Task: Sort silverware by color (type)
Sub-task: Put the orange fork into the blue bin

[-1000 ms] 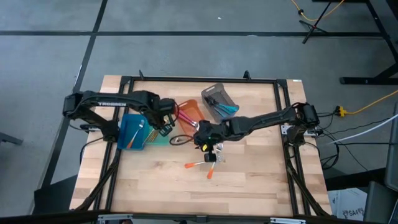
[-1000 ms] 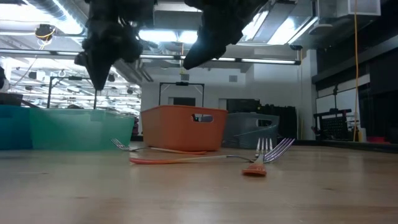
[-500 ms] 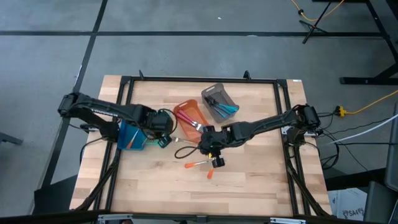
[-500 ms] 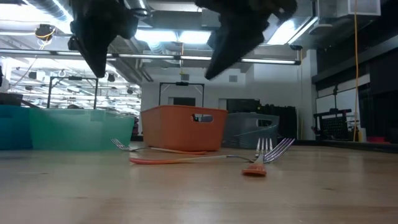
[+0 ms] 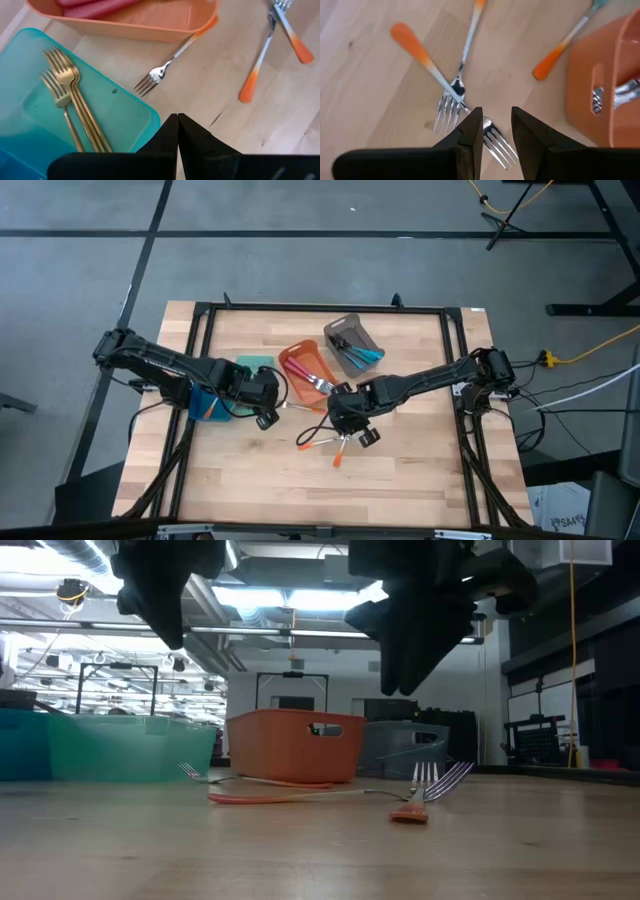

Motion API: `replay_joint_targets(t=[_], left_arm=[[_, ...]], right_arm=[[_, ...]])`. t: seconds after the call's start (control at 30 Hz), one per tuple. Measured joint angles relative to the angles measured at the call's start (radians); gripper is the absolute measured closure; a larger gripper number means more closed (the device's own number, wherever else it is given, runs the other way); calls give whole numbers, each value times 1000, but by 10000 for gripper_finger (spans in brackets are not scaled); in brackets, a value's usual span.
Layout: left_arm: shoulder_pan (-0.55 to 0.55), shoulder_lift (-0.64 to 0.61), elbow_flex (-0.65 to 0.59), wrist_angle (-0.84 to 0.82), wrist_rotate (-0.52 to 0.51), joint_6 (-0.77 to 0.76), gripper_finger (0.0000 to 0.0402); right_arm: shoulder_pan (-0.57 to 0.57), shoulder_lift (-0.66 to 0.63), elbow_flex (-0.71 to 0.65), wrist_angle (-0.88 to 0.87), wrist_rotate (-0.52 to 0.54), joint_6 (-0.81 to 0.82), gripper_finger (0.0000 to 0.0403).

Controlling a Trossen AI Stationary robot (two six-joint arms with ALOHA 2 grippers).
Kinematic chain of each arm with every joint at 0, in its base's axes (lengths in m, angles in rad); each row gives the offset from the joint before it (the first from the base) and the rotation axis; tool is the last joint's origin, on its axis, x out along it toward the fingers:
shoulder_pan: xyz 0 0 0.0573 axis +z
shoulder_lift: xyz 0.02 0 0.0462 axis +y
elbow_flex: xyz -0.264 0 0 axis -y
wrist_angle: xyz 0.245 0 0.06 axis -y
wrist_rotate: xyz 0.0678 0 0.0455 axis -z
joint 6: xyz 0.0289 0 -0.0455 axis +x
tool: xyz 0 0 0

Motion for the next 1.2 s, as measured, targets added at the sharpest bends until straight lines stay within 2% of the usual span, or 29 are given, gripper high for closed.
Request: replay_joint_targets(t=[0.27, 0.47, 0.63, 0.9, 1.2], left_arm=[[-17, 0, 0, 0, -1, 0, 400], [-17, 0, 0, 2, -7, 1, 400], [-17, 0, 0, 3, -8, 1, 400], [-17, 0, 0, 4, -9, 3, 400], [-17, 0, 0, 6, -34, 3, 400]], right_arm=[[0, 18, 0, -16, -17, -47, 313], [0, 80, 0, -33, -17, -260, 313], [0, 134, 0, -6, -20, -348, 313], [0, 209, 0, -10, -19, -355, 313], [1, 236, 2, -8, 41, -355, 313]])
